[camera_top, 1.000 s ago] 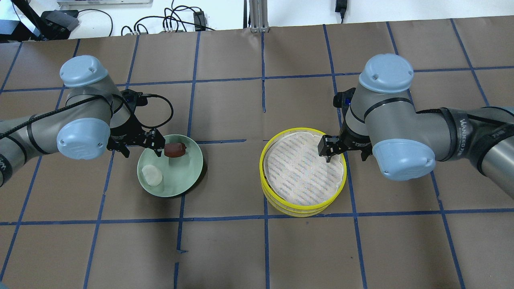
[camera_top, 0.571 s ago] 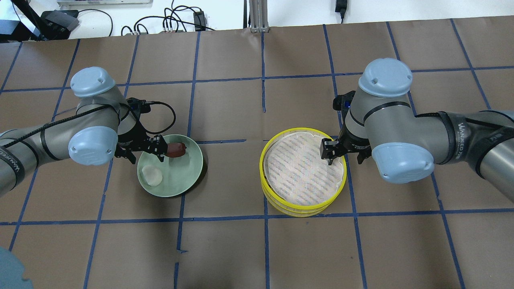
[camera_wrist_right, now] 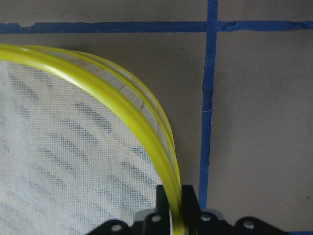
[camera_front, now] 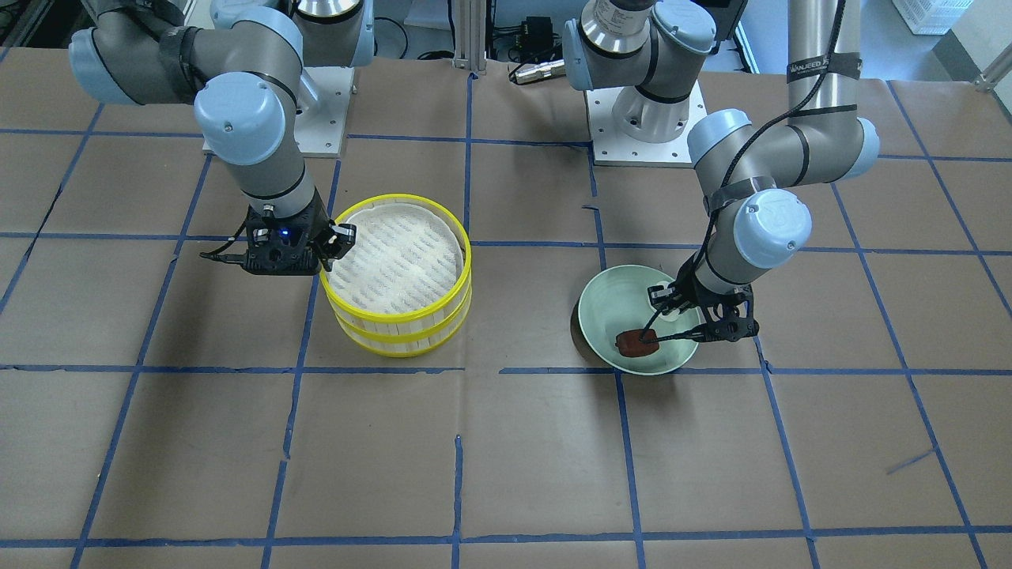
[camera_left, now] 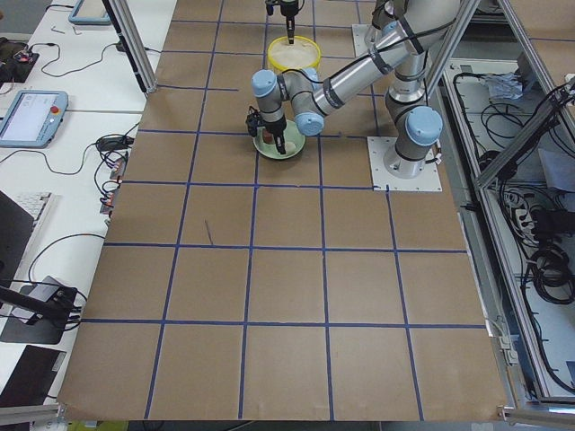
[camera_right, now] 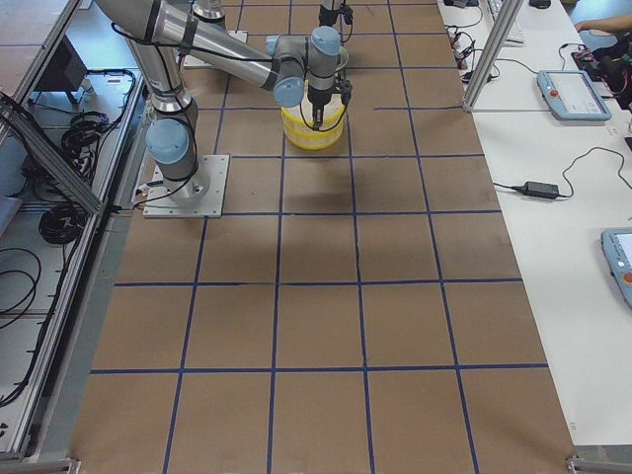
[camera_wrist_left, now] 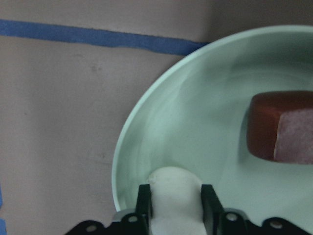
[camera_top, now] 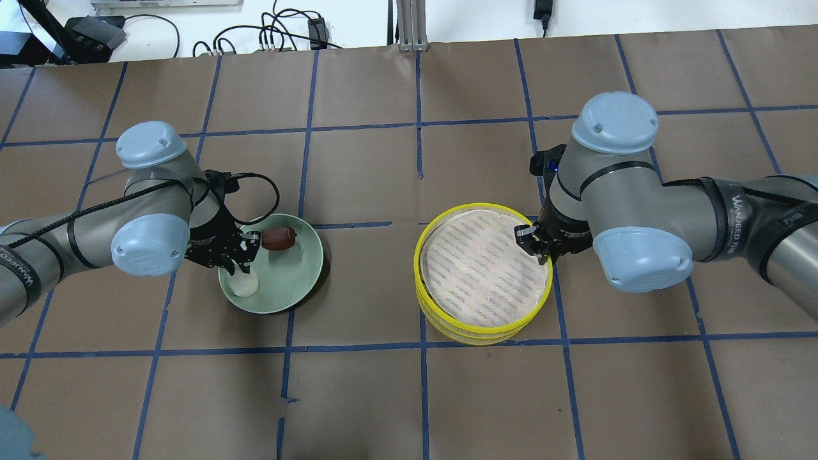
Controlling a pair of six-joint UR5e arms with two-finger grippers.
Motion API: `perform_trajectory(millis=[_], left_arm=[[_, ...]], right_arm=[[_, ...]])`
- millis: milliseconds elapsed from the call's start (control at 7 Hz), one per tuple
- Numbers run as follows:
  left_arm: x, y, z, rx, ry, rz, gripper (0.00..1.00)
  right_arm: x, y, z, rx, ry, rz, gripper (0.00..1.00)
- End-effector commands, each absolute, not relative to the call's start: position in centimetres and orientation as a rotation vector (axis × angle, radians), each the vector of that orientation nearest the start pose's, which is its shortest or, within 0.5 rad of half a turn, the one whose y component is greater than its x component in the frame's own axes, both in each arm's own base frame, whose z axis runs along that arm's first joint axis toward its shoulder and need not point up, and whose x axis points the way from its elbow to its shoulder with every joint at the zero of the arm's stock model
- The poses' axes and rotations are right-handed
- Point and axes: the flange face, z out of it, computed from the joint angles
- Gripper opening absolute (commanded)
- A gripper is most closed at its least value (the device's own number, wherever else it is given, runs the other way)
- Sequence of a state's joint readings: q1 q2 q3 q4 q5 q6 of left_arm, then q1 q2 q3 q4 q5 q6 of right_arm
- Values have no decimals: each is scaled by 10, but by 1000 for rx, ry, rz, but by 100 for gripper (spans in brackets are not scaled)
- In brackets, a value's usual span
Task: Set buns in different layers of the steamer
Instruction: 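Grasp the white bun with the left gripper while the right grips the top tier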
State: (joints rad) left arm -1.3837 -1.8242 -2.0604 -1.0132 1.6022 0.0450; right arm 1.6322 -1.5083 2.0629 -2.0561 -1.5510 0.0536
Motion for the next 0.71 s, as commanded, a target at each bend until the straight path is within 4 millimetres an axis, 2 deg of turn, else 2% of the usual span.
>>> perform_trajectory(millis=[0, 143, 286, 429, 571], left_arm=[[-37, -505, 209, -218, 3102, 212, 2], [-42, -511, 238, -200, 3099, 143, 2], [-43, -505, 272, -199, 3099, 145, 2], [-43, -505, 306, -199, 3099, 159, 2], [-51, -513, 331, -178, 3112, 122, 2]], right_arm=[[161, -444, 279, -16, 3123, 93, 6], [160, -443, 287, -9, 3120, 69, 6], [156, -442, 302, -1, 3118, 85, 6], [152, -450, 331, 1, 3121, 97, 6], [137, -465, 352, 32, 3121, 99, 6]])
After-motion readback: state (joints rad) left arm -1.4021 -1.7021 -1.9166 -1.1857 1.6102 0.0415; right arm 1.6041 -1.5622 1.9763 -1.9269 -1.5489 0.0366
